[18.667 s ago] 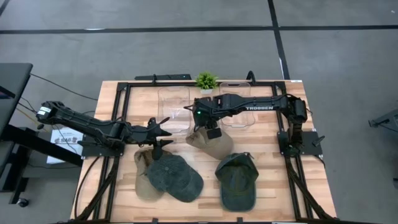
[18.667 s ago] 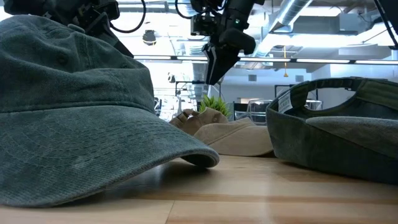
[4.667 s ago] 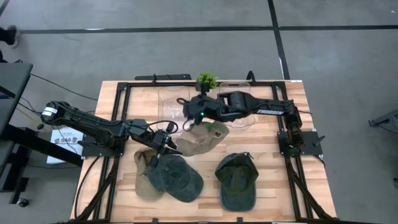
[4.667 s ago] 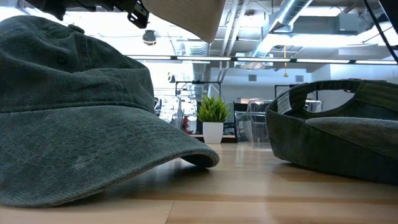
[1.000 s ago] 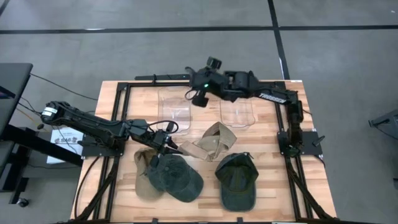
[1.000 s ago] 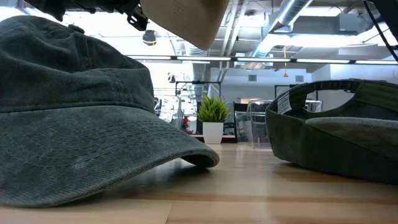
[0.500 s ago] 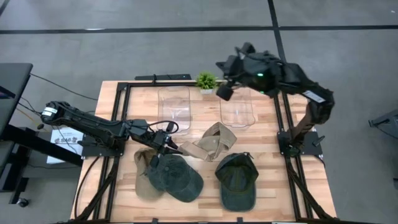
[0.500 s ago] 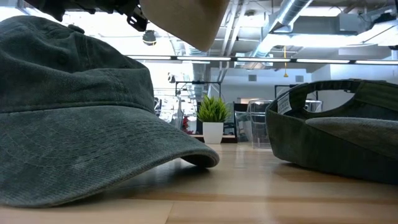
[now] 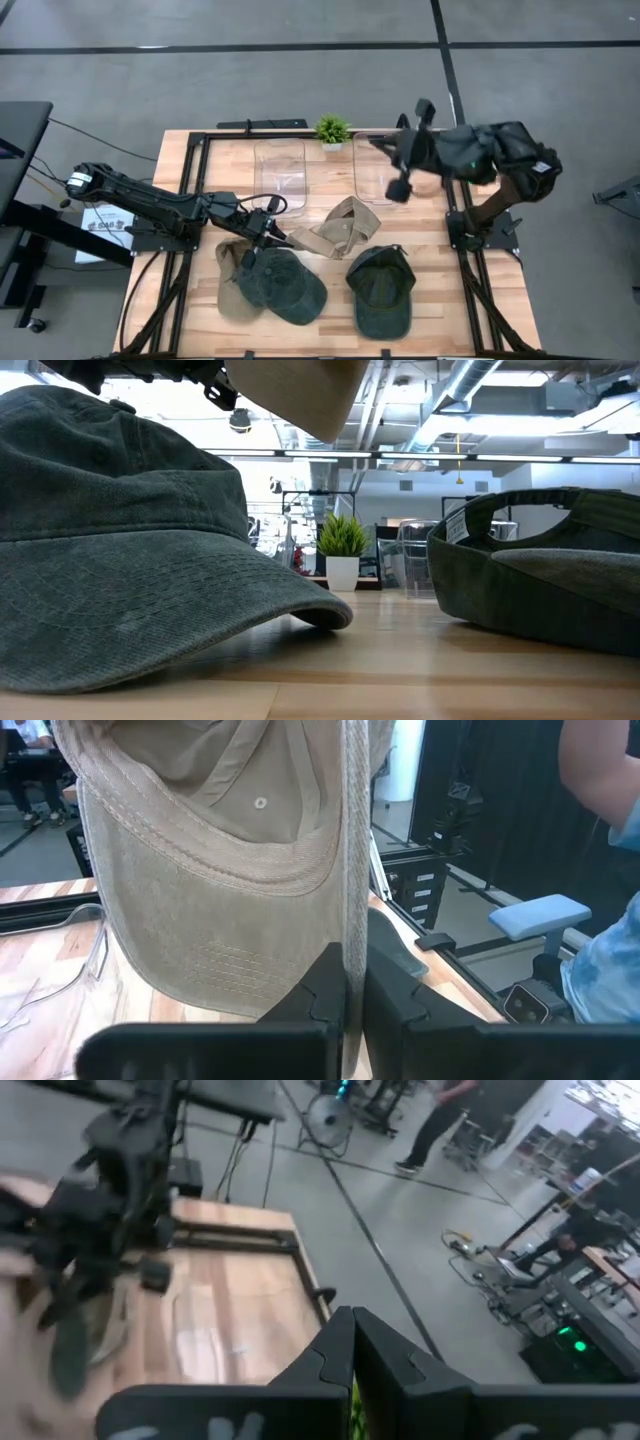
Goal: Pick & Place hat
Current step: Put the top brown cap into the right transparent bin
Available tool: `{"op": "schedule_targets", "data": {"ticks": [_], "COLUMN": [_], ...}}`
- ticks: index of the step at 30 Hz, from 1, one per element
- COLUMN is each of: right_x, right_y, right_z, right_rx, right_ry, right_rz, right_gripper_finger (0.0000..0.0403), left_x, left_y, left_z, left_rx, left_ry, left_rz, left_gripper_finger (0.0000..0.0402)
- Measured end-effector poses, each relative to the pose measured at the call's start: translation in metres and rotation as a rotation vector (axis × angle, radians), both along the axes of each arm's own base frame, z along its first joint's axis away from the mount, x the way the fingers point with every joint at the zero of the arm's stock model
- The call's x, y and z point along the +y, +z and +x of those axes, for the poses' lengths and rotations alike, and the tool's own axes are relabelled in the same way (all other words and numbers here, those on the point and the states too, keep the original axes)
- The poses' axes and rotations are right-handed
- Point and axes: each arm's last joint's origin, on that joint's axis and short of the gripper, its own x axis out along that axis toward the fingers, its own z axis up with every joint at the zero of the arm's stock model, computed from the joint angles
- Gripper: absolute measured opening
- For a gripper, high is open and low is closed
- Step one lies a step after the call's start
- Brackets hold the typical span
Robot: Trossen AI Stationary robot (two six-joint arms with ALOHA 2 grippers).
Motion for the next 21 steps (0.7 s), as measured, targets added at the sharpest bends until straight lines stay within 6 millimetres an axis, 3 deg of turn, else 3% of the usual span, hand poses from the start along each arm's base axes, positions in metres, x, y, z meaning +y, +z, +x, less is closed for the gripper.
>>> {"op": "schedule_targets", "data": {"ticks": [10,21], "right_x": [0.063,0.12], "right_y": [-0.032,-0.096], "right_z": [-0.012,-0.002], "right_rx": [0.132,0.228], "right_ry": [0.135,0.246], "right_rz": [-0.017,-0.078], "right_gripper_finger": [0.0,0.0], "left_x": [0.0,0.0], "left_y": [0.0,0.0], "left_z": [0.0,0.0], "left_rx": [-0.001,-0.001], "left_ry": [-0.001,0.0], "left_rz": [0.002,0.002], "left_gripper_finger": [0.0015,0.0015]}}
